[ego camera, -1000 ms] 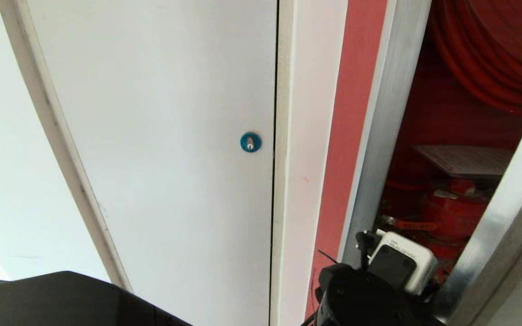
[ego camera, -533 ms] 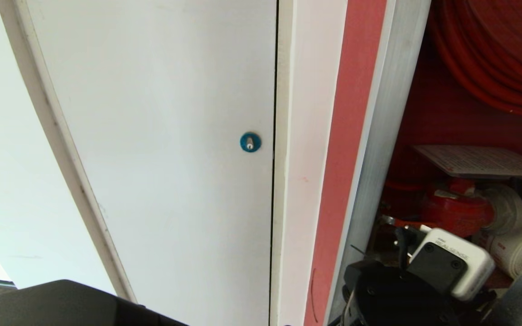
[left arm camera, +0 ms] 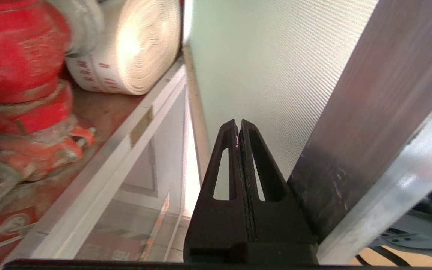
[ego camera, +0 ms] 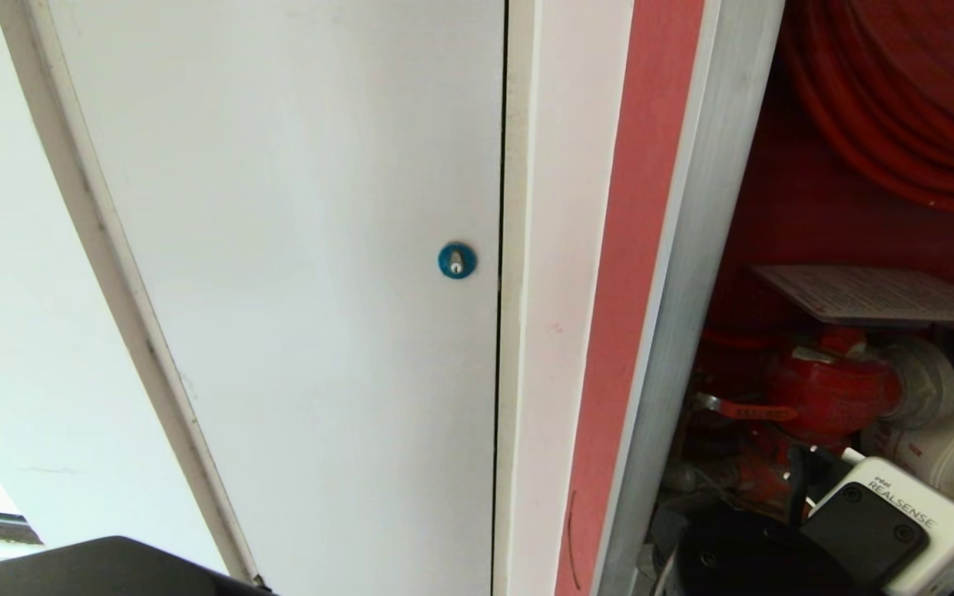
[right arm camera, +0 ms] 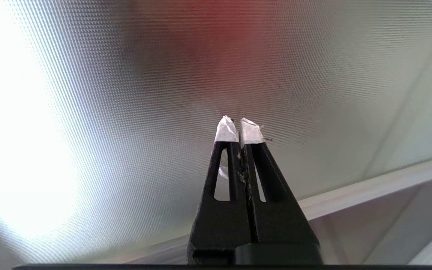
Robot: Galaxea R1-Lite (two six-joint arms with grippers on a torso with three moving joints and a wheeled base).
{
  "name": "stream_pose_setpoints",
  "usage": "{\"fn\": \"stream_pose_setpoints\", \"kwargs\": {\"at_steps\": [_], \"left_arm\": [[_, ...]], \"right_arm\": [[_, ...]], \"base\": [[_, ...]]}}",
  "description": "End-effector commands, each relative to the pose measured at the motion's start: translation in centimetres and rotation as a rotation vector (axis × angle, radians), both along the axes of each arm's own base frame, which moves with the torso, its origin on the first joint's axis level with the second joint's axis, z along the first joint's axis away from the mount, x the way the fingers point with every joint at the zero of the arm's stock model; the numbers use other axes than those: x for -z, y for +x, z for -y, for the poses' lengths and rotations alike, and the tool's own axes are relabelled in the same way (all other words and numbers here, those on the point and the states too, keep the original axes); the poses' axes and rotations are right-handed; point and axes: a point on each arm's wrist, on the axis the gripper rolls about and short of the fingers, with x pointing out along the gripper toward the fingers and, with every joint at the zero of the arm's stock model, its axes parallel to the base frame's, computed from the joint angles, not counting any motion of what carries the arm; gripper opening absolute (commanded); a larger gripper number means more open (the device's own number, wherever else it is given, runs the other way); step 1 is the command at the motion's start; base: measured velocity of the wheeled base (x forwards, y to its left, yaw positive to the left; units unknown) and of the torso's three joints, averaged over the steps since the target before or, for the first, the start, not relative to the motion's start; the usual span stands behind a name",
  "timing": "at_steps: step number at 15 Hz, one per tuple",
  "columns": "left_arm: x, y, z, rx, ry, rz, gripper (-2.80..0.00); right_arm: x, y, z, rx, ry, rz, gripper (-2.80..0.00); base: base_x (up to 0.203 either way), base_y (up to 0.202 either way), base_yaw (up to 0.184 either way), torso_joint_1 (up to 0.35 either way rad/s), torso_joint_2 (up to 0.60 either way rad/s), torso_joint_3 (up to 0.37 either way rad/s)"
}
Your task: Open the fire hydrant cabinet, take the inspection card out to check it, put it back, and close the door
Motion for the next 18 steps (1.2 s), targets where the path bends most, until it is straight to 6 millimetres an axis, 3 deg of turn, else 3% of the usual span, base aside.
{"fn": "stream_pose_setpoints", "kwargs": {"at_steps": [1,7,11,15,18], "left_arm": [[-0.3,-0.5,0.1,0.057,-0.010,0.005,-2.80],[-0.2,-0.2,0.0,0.085,0.016,0.000,-2.80],[-0.1,3.8,-1.0,-0.014,0.020,0.023,-2.80],[-0.4,8.1,-2.9,-0.134,0.038,0.065,-2.80],[-0.4,10.2,-4.8,-0.232,0.060,0.064,-2.80]], "right_arm": [[0.0,0.0,0.0,-0.002,0.000,-0.001,-2.80],[0.0,0.0,0.0,-0.002,-0.001,-0.001,-2.80],[0.0,0.0,0.0,-0.002,-0.001,-0.001,-2.80],[0.0,0.0,0.0,-0.002,0.000,-0.001,-2.80],[0.0,0.0,0.0,-0.002,0.000,-0.001,-2.80]], "base": [[0.000,0.000,0.000,0.000,0.00,0.000],[0.000,0.000,0.000,0.000,0.00,0.000],[0.000,0.000,0.000,0.000,0.00,0.000],[0.000,0.000,0.000,0.000,0.00,0.000],[0.000,0.000,0.000,0.000,0.00,0.000]]}}
